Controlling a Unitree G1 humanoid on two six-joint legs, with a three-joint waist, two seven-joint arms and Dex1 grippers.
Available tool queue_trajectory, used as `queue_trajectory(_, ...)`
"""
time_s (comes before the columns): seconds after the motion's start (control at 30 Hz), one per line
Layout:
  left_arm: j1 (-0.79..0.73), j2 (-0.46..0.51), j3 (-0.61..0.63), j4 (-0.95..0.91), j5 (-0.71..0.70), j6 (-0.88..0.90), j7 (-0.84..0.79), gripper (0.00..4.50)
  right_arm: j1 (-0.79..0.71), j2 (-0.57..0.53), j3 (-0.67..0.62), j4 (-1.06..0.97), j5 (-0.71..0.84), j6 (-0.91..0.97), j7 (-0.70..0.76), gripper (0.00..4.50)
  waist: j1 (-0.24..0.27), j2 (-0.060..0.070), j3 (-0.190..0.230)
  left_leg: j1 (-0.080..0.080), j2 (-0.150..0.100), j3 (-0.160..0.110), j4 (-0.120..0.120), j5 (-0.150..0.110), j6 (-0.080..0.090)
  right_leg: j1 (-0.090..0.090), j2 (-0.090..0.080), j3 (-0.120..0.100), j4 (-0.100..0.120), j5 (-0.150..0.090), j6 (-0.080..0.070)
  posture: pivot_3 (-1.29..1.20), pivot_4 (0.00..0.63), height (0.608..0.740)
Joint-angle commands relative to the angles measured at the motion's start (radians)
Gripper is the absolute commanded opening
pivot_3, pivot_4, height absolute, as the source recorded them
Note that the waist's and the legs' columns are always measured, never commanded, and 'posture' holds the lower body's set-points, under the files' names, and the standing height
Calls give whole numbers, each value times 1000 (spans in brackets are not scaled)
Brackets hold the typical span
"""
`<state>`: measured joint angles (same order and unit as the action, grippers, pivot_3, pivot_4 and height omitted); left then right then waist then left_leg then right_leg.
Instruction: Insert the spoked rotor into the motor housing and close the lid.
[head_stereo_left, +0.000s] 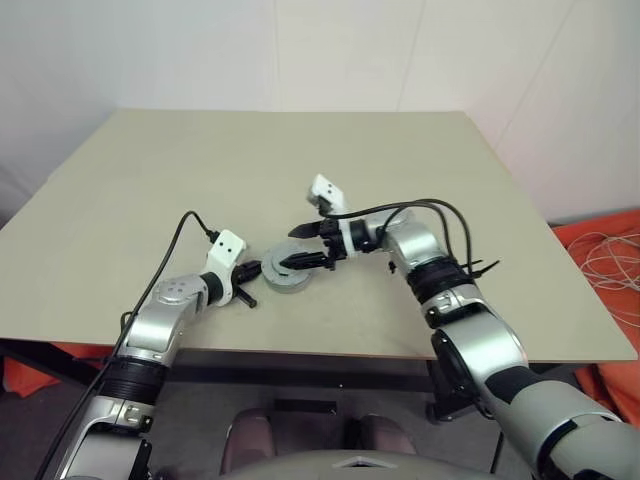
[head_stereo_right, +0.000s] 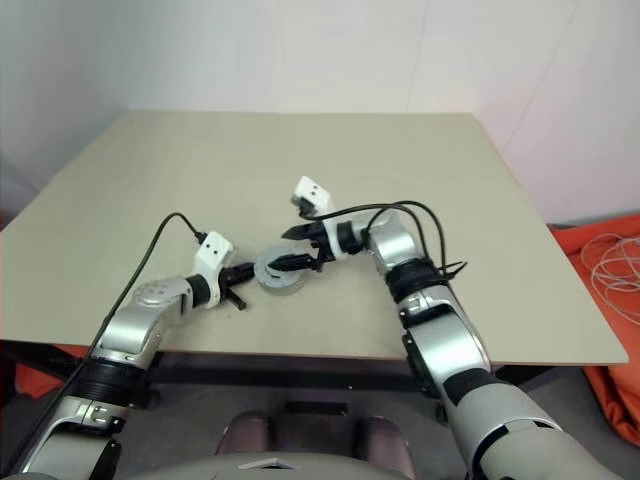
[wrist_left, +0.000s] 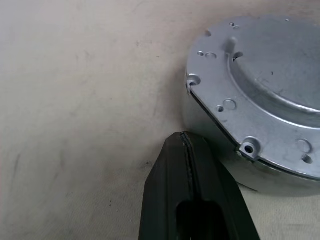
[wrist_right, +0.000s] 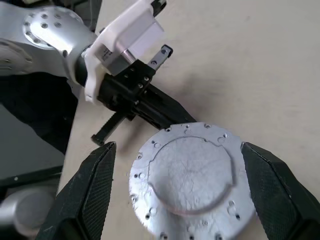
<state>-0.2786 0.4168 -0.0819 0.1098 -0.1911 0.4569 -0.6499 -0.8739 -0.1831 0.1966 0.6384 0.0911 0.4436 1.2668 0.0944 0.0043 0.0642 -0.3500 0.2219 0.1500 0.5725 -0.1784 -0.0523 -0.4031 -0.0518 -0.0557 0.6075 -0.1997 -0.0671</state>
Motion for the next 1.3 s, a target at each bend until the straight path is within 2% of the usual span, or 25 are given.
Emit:
queue_trajectory(0.03, -16, 1, -8, -29, -2, 4, -15, 0, 13, -18, -49, -120, 84, 121, -12, 4490, 2, 0, 0, 0, 0, 0, -1, 0, 0, 0, 0, 0, 0, 0, 0, 0, 0, 740)
queue_trajectory(0.1, -14, 3, -10, -31, 0, 6, -18, 0, 24, -30, -83, -165, 133, 217, -31, 4490, 2, 0, 0, 0, 0, 0, -1, 0, 0, 0, 0, 0, 0, 0, 0, 0, 0, 740)
queue_trajectory(0.17, -13, 7, -14, -33, 3, 6, -23, 0, 27, -58, -141, -195, 194, 397, -74, 4490, 4, 0, 0, 0, 0, 0, -2, 0, 0, 0, 0, -1, 0, -1, 1, 0, 0, 740)
queue_trajectory(0.27, -10, 9, -18, -37, 1, 13, -33, 0, -14, -118, -153, -150, 202, 723, -174, 4490, 9, 0, 0, 1, -1, 0, -1, 0, 0, 1, -1, 0, -1, -2, 4, 0, 0, 740)
queue_trajectory(0.4, -7, 16, -22, -42, -1, 29, -48, 0, -39, -144, -230, -55, 252, 918, -251, 4490, 9, 1, 0, 1, -4, 0, -1, 0, -1, 1, -1, -1, -1, -3, 5, 0, 0, 740)
queue_trajectory(0.73, 3, 50, -8, -68, -22, 116, -78, 0, -7, -61, -380, -29, 342, 1090, -413, 4490, 10, 1, 0, 1, -4, 0, -2, 1, -2, 0, -1, -1, -1, -2, 4, 0, 0, 740)
queue_trajectory(0.9, 5, 59, 1, -75, -36, 154, -81, 0, 9, -18, -404, -29, 351, 1095, -486, 4490, 11, 1, 0, 1, -4, 0, -2, 2, -3, 1, -1, -1, -1, -3, 5, 0, 0, 740)
queue_trajectory(1.3, 13, 53, 193, -97, -186, 254, -40, 0, 20, -6, -415, -67, 393, 1095, -555, 4490, 11, 1, 0, 1, -4, 0, -2, 3, -6, 0, -1, -1, 0, -3, 5, 0, 0, 740)
